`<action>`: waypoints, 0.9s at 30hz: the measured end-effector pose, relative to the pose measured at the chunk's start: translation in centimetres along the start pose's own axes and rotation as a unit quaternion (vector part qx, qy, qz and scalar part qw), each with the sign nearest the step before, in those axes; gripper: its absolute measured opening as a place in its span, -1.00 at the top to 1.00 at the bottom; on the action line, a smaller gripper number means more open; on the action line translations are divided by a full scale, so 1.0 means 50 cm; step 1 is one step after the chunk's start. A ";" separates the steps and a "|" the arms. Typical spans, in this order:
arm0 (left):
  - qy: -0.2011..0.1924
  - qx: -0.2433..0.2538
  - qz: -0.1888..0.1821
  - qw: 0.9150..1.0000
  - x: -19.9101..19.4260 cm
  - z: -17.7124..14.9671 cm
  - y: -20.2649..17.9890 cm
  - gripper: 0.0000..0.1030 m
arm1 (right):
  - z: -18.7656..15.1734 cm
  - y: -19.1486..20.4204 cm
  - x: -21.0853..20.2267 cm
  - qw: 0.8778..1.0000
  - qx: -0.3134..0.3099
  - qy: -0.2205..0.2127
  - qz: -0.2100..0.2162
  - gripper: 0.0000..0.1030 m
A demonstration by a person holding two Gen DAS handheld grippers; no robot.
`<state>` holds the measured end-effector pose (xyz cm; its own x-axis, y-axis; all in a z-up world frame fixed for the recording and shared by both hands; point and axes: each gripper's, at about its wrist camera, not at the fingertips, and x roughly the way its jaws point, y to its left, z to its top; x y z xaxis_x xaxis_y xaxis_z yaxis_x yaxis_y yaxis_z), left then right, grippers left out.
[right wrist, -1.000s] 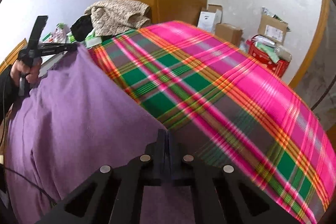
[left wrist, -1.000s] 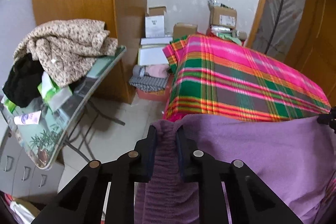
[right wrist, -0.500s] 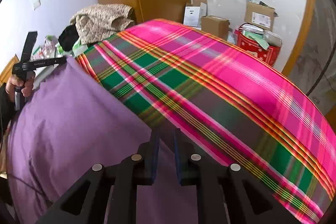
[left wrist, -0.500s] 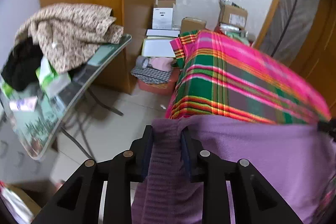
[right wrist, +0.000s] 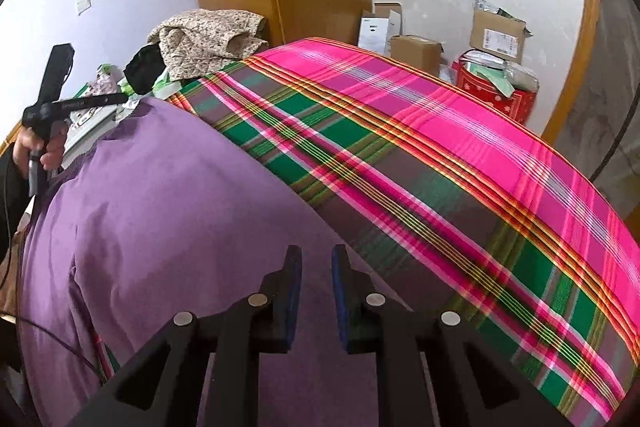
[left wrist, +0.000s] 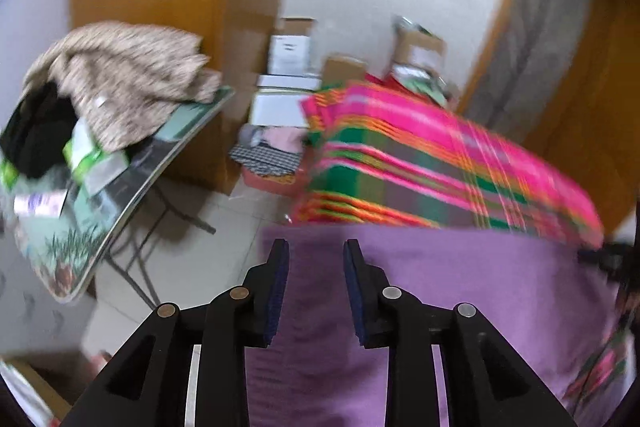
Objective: Fold clothes
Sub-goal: 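Open the left gripper to release the ribbed cuff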
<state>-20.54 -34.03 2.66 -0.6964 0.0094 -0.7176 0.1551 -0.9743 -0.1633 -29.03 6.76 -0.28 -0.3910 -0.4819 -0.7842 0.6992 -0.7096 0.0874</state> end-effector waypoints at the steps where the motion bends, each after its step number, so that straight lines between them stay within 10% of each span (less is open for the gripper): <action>1: 0.005 0.017 -0.004 1.000 0.002 -0.003 -0.018 0.44 | -0.005 -0.005 -0.003 1.000 0.006 0.004 0.003 0.70; 13: 0.010 0.075 -0.021 0.997 -0.031 -0.045 -0.138 0.44 | -0.069 -0.147 -0.073 0.991 0.129 -0.018 -0.039 0.72; 16: -0.010 0.076 -0.042 0.996 -0.080 -0.063 -0.169 0.44 | -0.087 -0.165 -0.097 0.993 0.114 -0.014 -0.033 0.42; 27: -0.044 0.129 -0.131 0.982 -0.208 -0.180 -0.363 0.43 | -0.120 -0.159 -0.075 0.998 0.012 0.033 -0.047 0.39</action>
<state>-9.81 -14.41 6.97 -0.7491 0.2581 -0.6102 -0.2111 -0.9660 -0.1494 -29.54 17.31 -1.70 -0.4133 -0.3778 -0.8285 0.6459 -0.7630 0.0256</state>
